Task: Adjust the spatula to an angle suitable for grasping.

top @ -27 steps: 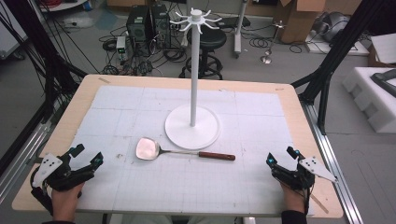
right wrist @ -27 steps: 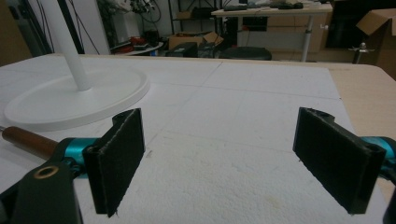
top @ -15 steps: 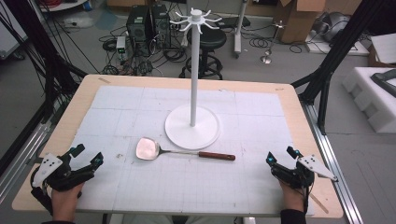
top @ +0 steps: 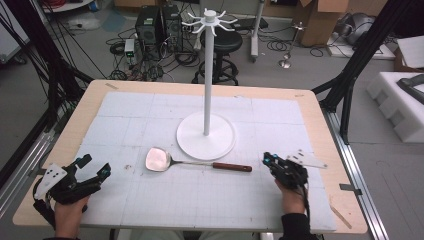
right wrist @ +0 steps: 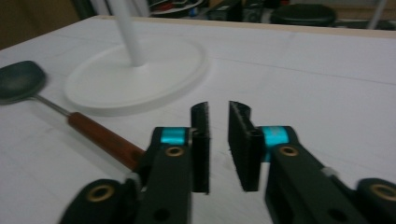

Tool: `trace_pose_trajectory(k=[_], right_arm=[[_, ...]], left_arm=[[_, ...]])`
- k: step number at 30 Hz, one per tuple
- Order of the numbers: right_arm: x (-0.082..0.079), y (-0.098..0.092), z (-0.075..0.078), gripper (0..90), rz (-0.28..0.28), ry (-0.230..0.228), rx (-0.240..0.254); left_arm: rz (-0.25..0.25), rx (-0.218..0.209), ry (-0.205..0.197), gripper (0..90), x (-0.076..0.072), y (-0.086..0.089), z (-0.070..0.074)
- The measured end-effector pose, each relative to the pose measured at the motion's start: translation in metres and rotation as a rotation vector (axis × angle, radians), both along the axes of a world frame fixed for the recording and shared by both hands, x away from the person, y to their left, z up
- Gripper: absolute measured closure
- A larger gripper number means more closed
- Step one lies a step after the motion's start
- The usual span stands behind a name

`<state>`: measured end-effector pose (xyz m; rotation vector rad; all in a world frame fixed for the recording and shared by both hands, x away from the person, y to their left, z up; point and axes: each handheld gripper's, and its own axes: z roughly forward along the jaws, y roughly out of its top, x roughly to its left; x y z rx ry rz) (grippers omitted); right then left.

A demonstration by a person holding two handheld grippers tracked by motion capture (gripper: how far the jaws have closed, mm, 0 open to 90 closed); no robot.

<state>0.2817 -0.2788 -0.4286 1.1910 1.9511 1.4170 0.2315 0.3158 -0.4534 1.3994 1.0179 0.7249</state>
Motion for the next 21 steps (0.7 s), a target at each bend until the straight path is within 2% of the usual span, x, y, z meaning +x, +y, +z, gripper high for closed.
trace_pose_trajectory(k=[3,4,5,6,7,8,9,10,11,12,13,15,16,17,19,20,21], right_arm=[[0.013,0.038,0.008,89.7,0.091,0.011,-0.022],[0.013,0.038,0.008,89.7,0.091,0.011,-0.022],[0.024,0.072,0.013,89.7,0.164,0.036,-0.036],[0.024,0.072,0.013,89.7,0.164,0.036,-0.036],[0.034,0.102,0.016,89.7,0.214,0.080,-0.054],[0.034,0.102,0.016,89.7,0.214,0.080,-0.054],[0.044,0.131,0.016,89.6,0.272,0.120,-0.088],[0.044,0.131,0.016,89.6,0.272,0.120,-0.088],[0.047,0.142,0.015,89.6,0.289,0.126,-0.100],[0.054,0.168,0.012,89.6,0.345,0.158,-0.160],[0.056,0.179,0.011,89.6,0.362,0.168,-0.186],[0.060,0.198,0.009,89.7,0.389,0.174,-0.217],[0.060,0.198,0.009,89.7,0.389,0.174,-0.217],[0.065,0.214,0.007,89.6,0.400,0.195,-0.251],[0.067,0.219,0.007,89.7,0.402,0.203,-0.261],[0.070,0.231,0.005,89.7,0.416,0.201,-0.292],[0.070,0.231,0.005,89.7,0.416,0.201,-0.292]], left_arm=[[0.002,-0.006,0.008,18.5,0.001,0.000,0.000],[0.002,-0.006,0.008,18.5,0.001,0.000,0.000],[0.001,-0.008,0.009,18.5,0.001,0.000,0.000],[0.001,-0.008,0.009,18.5,0.001,0.000,0.000],[0.000,-0.008,0.010,18.5,0.001,0.000,0.000],[0.000,-0.008,0.010,18.5,0.001,0.000,0.000],[0.000,-0.007,0.010,18.5,0.001,0.000,0.000],[0.000,-0.007,0.010,18.5,0.001,0.000,0.000],[0.000,-0.007,0.011,18.5,0.001,0.000,0.000],[-0.002,-0.008,0.010,18.6,0.001,0.001,0.000],[-0.004,-0.005,0.009,18.5,0.001,0.001,0.000],[-0.007,-0.002,0.007,18.6,0.001,0.000,0.000],[-0.007,-0.002,0.007,18.6,0.001,0.000,0.000],[-0.009,-0.003,0.008,18.6,0.001,0.001,0.000],[-0.009,-0.004,0.008,18.6,0.001,0.001,0.000],[-0.011,-0.004,0.007,18.6,0.001,0.001,0.000],[-0.011,-0.004,0.007,18.6,0.001,0.001,0.000]])
